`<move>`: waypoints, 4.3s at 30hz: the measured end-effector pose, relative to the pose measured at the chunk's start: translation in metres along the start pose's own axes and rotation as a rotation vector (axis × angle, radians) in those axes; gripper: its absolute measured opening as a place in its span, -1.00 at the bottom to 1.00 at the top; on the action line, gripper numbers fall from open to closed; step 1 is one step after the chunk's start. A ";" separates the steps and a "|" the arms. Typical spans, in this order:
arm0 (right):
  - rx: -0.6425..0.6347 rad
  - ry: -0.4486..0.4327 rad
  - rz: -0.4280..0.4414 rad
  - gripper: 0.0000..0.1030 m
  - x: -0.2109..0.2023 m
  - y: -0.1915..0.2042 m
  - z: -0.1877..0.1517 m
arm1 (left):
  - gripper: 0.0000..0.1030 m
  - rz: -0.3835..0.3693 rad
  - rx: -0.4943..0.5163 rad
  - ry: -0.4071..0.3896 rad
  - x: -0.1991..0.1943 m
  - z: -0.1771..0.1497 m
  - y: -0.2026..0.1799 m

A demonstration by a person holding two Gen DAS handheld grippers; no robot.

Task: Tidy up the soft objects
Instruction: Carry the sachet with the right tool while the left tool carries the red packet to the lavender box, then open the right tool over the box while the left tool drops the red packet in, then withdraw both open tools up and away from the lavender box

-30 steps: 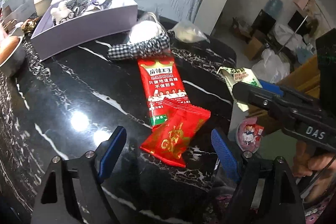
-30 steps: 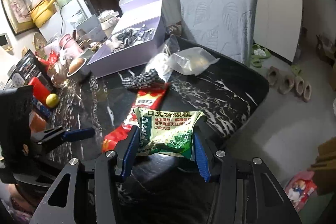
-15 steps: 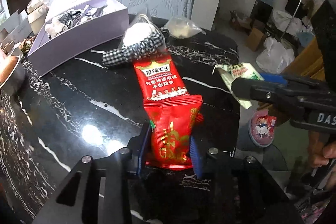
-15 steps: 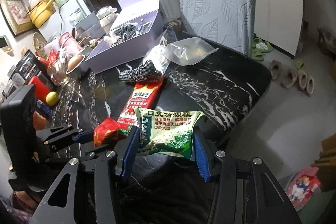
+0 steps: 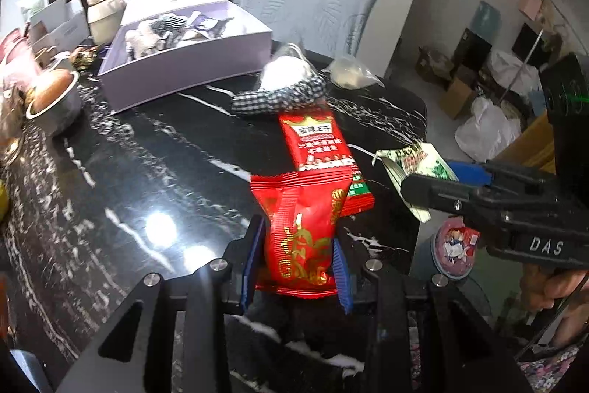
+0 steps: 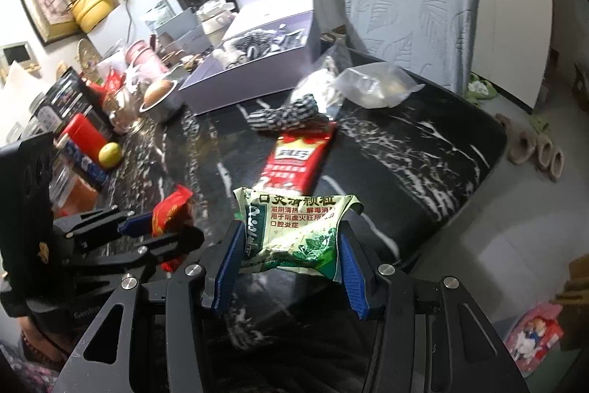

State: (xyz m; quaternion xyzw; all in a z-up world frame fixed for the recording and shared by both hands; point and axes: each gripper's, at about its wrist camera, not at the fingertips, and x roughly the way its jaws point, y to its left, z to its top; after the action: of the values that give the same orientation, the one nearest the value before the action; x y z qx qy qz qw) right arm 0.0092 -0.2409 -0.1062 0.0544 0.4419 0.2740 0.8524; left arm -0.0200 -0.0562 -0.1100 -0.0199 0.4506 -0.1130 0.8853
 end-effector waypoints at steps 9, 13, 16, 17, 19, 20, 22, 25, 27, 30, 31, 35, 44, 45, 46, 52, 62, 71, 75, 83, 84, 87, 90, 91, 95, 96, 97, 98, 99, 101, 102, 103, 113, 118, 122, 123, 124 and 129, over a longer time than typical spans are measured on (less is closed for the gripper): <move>-0.057 -0.017 0.040 -0.05 -0.006 0.030 0.000 | -0.34 0.045 -0.002 -0.079 -0.034 0.006 0.011; -0.077 -0.030 0.057 -0.05 -0.010 0.039 0.006 | -0.34 0.064 0.021 -0.125 -0.047 0.016 0.011; -0.108 -0.047 0.071 -0.05 -0.014 0.047 0.014 | -0.34 0.064 0.026 -0.156 -0.054 0.028 0.013; -0.118 -0.054 0.073 -0.05 -0.015 0.049 0.017 | -0.34 0.065 0.029 -0.166 -0.055 0.031 0.013; -0.142 -0.072 0.075 -0.05 -0.018 0.053 0.024 | -0.34 0.072 0.041 -0.196 -0.060 0.040 0.015; -0.152 -0.080 0.076 -0.05 -0.019 0.055 0.028 | -0.34 0.075 0.046 -0.211 -0.062 0.045 0.015; -0.166 -0.103 0.083 -0.05 -0.021 0.058 0.038 | -0.34 0.079 0.053 -0.234 -0.063 0.053 0.017; -0.188 -0.121 0.080 -0.05 -0.019 0.062 0.051 | -0.34 0.085 0.047 -0.258 -0.061 0.068 0.023; -0.203 -0.134 0.086 -0.05 -0.017 0.064 0.060 | -0.34 0.084 0.038 -0.274 -0.061 0.077 0.028; -0.212 -0.152 0.097 -0.05 -0.014 0.065 0.076 | -0.34 0.094 0.020 -0.311 -0.063 0.095 0.038; -0.218 -0.160 0.096 -0.05 -0.013 0.066 0.082 | -0.34 0.097 0.015 -0.321 -0.063 0.100 0.040; -0.235 -0.195 0.091 -0.05 -0.008 0.065 0.106 | -0.34 0.113 -0.009 -0.363 -0.063 0.122 0.052; -0.260 -0.254 0.087 -0.05 0.010 0.062 0.170 | -0.34 0.134 -0.030 -0.421 -0.046 0.175 0.074; -0.258 -0.261 0.089 -0.05 0.014 0.062 0.179 | -0.34 0.135 -0.033 -0.421 -0.043 0.180 0.077; -0.258 -0.264 0.089 -0.05 0.017 0.062 0.184 | -0.34 0.137 -0.034 -0.423 -0.041 0.185 0.080; -0.268 -0.287 0.078 -0.05 0.038 0.063 0.223 | -0.34 0.158 -0.030 -0.448 -0.028 0.222 0.102; -0.298 -0.283 0.070 -0.04 0.075 0.066 0.289 | -0.34 0.213 -0.046 -0.467 -0.006 0.266 0.142; -0.283 -0.193 0.053 -0.04 0.122 0.063 0.315 | -0.34 0.258 -0.094 -0.366 0.042 0.281 0.176; -0.268 -0.154 0.041 -0.04 0.142 0.059 0.319 | -0.34 0.269 -0.124 -0.301 0.066 0.282 0.189; -0.258 -0.066 -0.003 -0.04 0.182 0.050 0.322 | -0.34 0.299 -0.112 -0.213 0.102 0.280 0.194; -0.254 -0.057 -0.007 -0.04 0.185 0.048 0.322 | -0.34 0.301 -0.109 -0.203 0.106 0.280 0.194; -0.253 -0.035 -0.029 -0.04 0.194 0.044 0.319 | -0.34 0.322 -0.099 -0.165 0.118 0.278 0.194; -0.239 -0.005 -0.021 -0.04 0.203 0.039 0.318 | -0.34 0.305 -0.116 -0.134 0.126 0.277 0.198; -0.227 0.005 -0.011 -0.04 0.205 0.038 0.319 | -0.34 0.308 -0.118 -0.125 0.129 0.277 0.200; -0.210 0.032 -0.001 -0.03 0.211 0.033 0.319 | -0.34 0.324 -0.119 -0.102 0.136 0.275 0.202; -0.211 0.038 0.000 -0.01 0.213 0.033 0.319 | -0.34 0.329 -0.123 -0.090 0.138 0.275 0.203; -0.210 0.046 0.002 0.00 0.215 0.033 0.319 | -0.34 0.333 -0.127 -0.082 0.139 0.275 0.204; -0.210 0.049 0.002 0.01 0.216 0.034 0.318 | -0.34 0.337 -0.135 -0.071 0.141 0.275 0.205; -0.209 0.051 0.002 0.01 0.216 0.034 0.318 | -0.34 0.340 -0.142 -0.059 0.143 0.275 0.207; -0.204 0.058 -0.004 0.07 0.216 0.033 0.318 | -0.34 0.343 -0.141 -0.049 0.145 0.275 0.207; -0.201 0.063 -0.007 0.14 0.217 0.032 0.318 | -0.34 0.343 -0.144 -0.050 0.144 0.275 0.207; -0.198 0.067 -0.010 0.19 0.218 0.032 0.319 | -0.34 0.340 -0.150 -0.050 0.144 0.276 0.207; -0.198 0.069 -0.043 0.24 0.211 0.031 0.318 | -0.28 0.369 -0.164 -0.028 0.139 0.275 0.204; -0.203 0.057 -0.059 0.24 0.202 0.032 0.316 | -0.28 0.377 -0.167 -0.039 0.135 0.274 0.200; -0.204 0.045 -0.062 0.24 0.192 0.033 0.316 | -0.27 0.377 -0.180 -0.027 0.132 0.272 0.197; -0.201 0.039 -0.060 0.24 0.189 0.033 0.316 | -0.27 0.375 -0.182 -0.025 0.131 0.272 0.196; -0.199 0.035 -0.060 0.24 0.186 0.033 0.316 | -0.27 0.373 -0.184 -0.025 0.129 0.271 0.195; -0.197 0.004 -0.061 0.38 0.170 0.035 0.316 | -0.27 0.378 -0.197 -0.032 0.116 0.272 0.191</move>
State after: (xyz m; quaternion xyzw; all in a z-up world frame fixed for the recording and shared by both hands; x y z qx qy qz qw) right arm 0.3203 -0.0763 -0.0268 -0.0436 0.4160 0.2902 0.8607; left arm 0.2991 0.0866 -0.0673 -0.0233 0.4413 0.1002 0.8915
